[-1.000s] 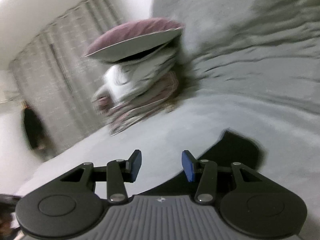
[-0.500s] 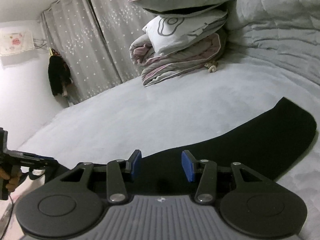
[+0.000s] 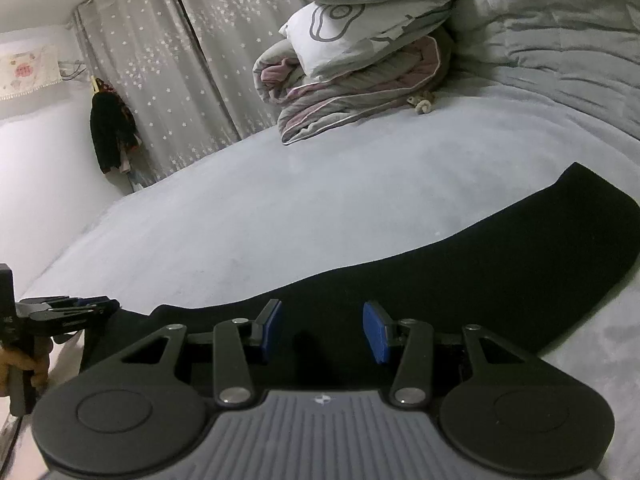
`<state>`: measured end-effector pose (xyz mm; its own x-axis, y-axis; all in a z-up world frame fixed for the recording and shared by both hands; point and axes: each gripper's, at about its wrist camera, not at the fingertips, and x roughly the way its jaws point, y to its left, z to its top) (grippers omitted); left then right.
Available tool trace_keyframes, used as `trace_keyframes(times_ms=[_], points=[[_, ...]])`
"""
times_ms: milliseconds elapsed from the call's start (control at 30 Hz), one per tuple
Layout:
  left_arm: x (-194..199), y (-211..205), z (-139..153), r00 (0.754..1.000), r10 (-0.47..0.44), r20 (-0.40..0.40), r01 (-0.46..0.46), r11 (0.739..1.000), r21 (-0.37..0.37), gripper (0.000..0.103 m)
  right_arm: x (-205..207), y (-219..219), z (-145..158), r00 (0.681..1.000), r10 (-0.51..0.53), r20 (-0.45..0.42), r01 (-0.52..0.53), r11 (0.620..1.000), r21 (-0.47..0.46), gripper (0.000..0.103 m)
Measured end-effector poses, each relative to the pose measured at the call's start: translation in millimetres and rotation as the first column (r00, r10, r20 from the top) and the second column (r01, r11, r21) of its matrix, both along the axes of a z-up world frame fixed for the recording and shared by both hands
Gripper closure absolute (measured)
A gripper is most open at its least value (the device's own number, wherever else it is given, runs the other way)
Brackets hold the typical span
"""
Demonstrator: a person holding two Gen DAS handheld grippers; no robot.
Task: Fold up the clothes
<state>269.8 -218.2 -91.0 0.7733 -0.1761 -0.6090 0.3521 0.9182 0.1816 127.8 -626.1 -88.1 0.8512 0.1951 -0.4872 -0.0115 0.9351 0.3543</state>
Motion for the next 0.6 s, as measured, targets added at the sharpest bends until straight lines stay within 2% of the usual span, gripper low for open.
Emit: trace_keyframes(times_ms=[67,200,300,400,500,600], points=[[-4,-2,5,0.999,0.029,0.027,-0.029,1.000,-0.004,0.050,-1,0,0,1.000,0.000,0.003,0.000,1.000,-0.001,0.058],[-21,-16,20,0.994,0.051,0.095,-0.048,0.998,-0.035,0.047,-7,4,4,1.000,0.011,0.028,-0.010,1.000,-0.018,0.058],[-48,-42,32,0.991,-0.044,0.124,0.046,0.999,-0.019,0.047,-10,11,10,0.997,0.049,0.061,-0.046,0.998,-0.052,0.058],[-77,-74,35,0.979,-0.187,0.083,0.187,0.982,0.014,0.047,-13,26,15,0.989,0.128,0.075,-0.118,0.984,-0.133,0.058],[-98,-106,27,0.950,-0.308,0.042,0.305,0.950,0.065,0.049,-14,47,13,0.974,0.223,0.033,-0.208,0.944,-0.256,0.058],[-119,-128,11,0.918,-0.397,-0.006,0.393,0.907,0.150,0.052,-16,64,6,0.956,0.291,-0.047,-0.287,0.880,-0.378,0.058]])
